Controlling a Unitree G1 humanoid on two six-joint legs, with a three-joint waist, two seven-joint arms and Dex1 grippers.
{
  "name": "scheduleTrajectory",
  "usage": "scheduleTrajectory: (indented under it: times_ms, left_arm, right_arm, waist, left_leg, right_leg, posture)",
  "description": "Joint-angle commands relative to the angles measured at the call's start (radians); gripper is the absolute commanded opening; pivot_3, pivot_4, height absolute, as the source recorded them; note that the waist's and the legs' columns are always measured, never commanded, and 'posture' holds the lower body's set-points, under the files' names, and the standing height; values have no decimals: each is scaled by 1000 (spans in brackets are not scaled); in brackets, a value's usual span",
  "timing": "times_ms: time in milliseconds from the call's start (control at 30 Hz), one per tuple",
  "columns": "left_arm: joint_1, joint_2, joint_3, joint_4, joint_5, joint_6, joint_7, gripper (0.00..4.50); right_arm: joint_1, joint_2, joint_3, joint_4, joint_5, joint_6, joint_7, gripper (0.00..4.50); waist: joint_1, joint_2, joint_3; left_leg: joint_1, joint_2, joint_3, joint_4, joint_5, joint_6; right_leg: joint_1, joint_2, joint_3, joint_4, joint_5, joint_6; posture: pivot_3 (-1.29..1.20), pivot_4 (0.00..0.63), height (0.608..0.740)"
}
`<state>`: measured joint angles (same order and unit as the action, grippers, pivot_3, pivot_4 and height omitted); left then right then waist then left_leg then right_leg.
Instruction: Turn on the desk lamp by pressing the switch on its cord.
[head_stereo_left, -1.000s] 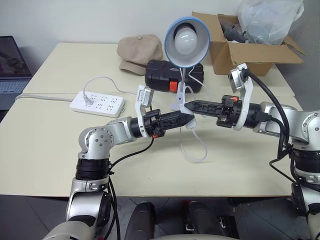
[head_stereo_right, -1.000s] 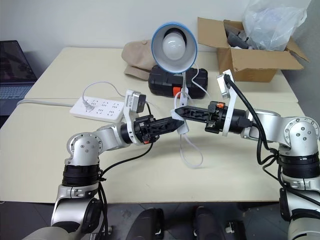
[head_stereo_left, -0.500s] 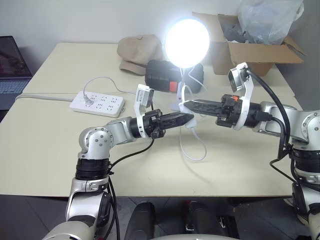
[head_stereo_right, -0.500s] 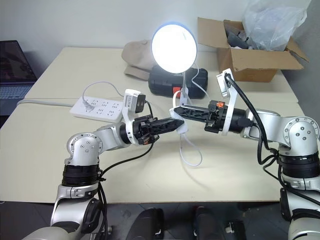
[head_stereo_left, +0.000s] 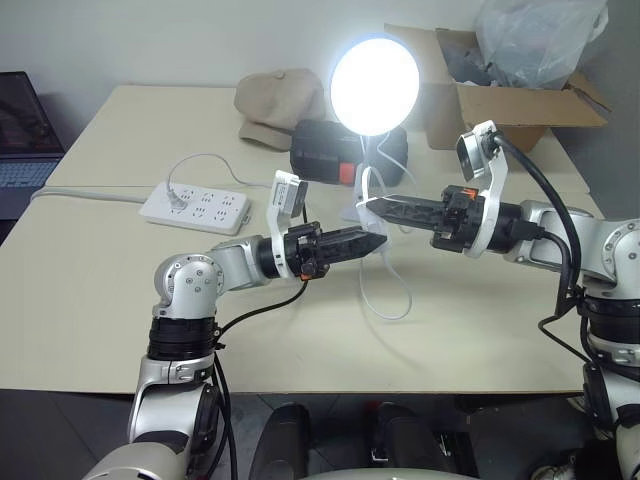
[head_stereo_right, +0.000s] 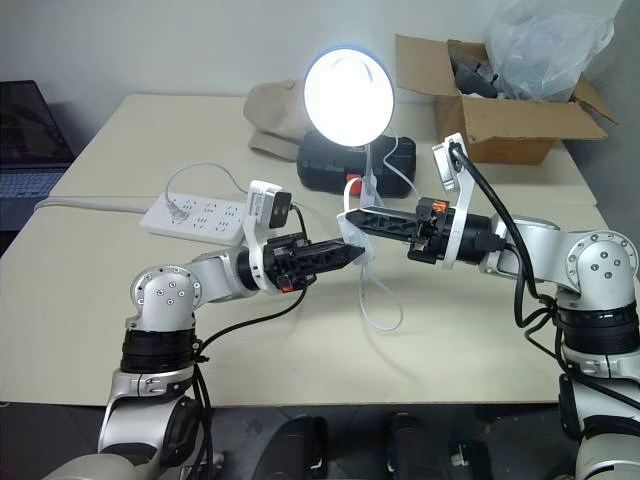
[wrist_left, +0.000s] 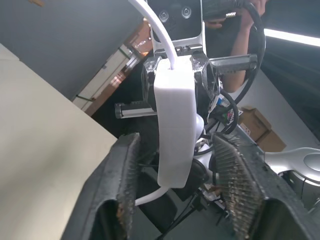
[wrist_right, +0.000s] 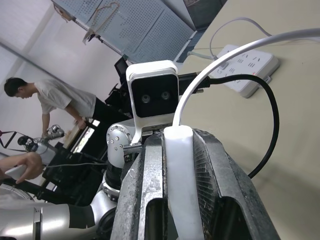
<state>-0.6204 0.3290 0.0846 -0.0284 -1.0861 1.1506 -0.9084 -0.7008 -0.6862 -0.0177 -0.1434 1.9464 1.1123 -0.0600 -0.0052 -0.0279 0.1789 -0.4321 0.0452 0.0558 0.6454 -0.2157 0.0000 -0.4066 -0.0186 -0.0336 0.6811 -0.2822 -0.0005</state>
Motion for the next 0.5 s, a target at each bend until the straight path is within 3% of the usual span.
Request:
scheduleTrajectory:
  times_ms: [33, 233, 300, 400, 500]
  left_arm:
    - [6, 29, 16, -29, -25, 8, -24, 3398]
    - [78, 148, -39, -158, 58, -54, -78, 4432]
    - [108, 188, -55, -206, 94, -87, -92, 4500]
    - [215, 342, -149, -332, 304, -277, -161, 4500]
    - [275, 423, -179, -371, 393, -376, -193, 4500]
  right_arm:
    - [-11, -10, -20, -7, 8, -28, -1, 382]
    - [25, -7, -25, 31, -57, -49, -36, 382]
    - [34, 1, -23, 42, -79, -56, -60, 382]
    - [72, 51, -4, 73, -130, -98, -178, 382]
    - [98, 96, 5, 84, -163, -111, -249, 382]
  waist:
    - [0, 0, 0]
    - [0, 0, 0]
    - [0, 0, 0]
    - [-1, -1, 0]
    - [0, 0, 0]
  left_leg:
    - [0, 0, 0, 0, 0, 0]
    - [0, 1, 0, 0, 0, 0]
    - [0, 0, 0, 0, 0, 0]
    - [0, 0, 1, 0, 0, 0]
    - [1, 1, 1, -2, 0, 0]
  right_leg:
    - [0, 0, 0, 0, 0, 0]
    - [0, 0, 0, 0, 0, 0]
    - [0, 0, 0, 0, 0, 0]
    - [0, 0, 1, -1, 0, 0]
    - [0, 0, 2, 0, 2, -4]
  posture:
    - [0, 150, 740]
    - [0, 150, 740]
    - [0, 150, 740]
    - [0, 150, 740]
    - [0, 150, 740]
